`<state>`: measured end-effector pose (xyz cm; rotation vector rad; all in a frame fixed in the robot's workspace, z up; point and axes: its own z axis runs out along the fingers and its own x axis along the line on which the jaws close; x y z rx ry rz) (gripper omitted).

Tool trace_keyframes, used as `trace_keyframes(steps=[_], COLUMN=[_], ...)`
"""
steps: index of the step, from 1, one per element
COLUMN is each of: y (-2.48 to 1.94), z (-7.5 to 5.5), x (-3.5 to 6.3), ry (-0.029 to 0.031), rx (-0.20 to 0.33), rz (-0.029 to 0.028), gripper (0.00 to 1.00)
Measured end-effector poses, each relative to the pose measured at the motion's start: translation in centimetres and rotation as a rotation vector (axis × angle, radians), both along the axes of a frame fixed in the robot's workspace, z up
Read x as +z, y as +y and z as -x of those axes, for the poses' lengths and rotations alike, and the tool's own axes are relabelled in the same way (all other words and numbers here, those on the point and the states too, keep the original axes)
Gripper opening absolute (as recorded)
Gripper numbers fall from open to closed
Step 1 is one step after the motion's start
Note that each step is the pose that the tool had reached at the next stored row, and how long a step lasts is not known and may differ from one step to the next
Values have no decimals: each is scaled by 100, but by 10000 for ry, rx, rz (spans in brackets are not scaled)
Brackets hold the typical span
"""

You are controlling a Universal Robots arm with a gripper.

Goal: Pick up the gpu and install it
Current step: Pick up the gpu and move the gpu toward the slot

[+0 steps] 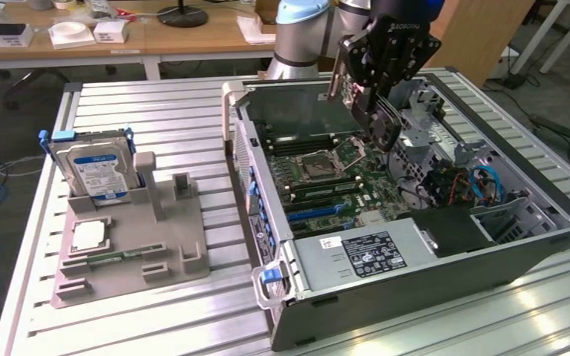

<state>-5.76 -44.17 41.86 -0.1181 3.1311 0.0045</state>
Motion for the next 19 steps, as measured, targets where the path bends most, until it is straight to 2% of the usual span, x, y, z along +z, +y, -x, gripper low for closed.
trace_keyframes(steps=[5, 11, 19], y=[0, 0, 0], z=[-4, -9, -9], x=[0, 0, 0], ry=[0, 0, 0], rx=[-22, -732, -737], rz=[0, 1, 2], gripper=[26, 26, 26])
